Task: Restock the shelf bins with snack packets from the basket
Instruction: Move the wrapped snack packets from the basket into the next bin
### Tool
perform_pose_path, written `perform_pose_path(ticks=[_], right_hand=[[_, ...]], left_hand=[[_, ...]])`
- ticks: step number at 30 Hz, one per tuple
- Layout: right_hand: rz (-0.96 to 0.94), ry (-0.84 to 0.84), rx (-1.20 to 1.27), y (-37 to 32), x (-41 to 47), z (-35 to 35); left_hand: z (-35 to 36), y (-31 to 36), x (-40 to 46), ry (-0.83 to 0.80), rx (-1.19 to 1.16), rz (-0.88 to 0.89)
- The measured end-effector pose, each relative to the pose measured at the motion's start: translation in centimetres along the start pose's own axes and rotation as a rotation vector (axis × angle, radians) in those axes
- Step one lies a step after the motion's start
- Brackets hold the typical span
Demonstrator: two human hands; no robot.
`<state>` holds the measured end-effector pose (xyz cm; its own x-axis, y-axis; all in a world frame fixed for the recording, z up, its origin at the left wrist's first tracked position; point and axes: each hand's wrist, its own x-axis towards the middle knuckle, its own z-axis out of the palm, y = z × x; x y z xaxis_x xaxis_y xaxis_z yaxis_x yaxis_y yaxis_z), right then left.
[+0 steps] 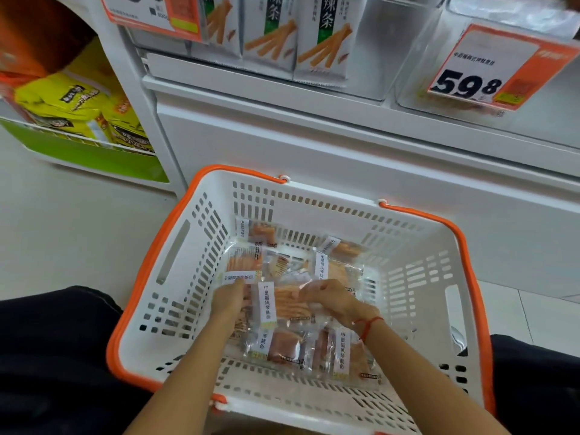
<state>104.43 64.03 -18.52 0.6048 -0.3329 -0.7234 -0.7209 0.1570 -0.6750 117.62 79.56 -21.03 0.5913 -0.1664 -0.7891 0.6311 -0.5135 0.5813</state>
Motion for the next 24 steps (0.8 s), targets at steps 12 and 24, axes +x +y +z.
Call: perform_pose_path(ticks=[12, 24], right_hand=[[-0.22, 0.237, 0.069, -1.9, 0.3, -3.6], [-0.236, 0.229, 0.058, -2.1, 0.1, -4.0]], left_hand=[[1.9, 1.8, 3.8, 0.227, 0.319, -0.177], [2.3, -0.2, 0.7, 0.104, -0.066, 0.163]])
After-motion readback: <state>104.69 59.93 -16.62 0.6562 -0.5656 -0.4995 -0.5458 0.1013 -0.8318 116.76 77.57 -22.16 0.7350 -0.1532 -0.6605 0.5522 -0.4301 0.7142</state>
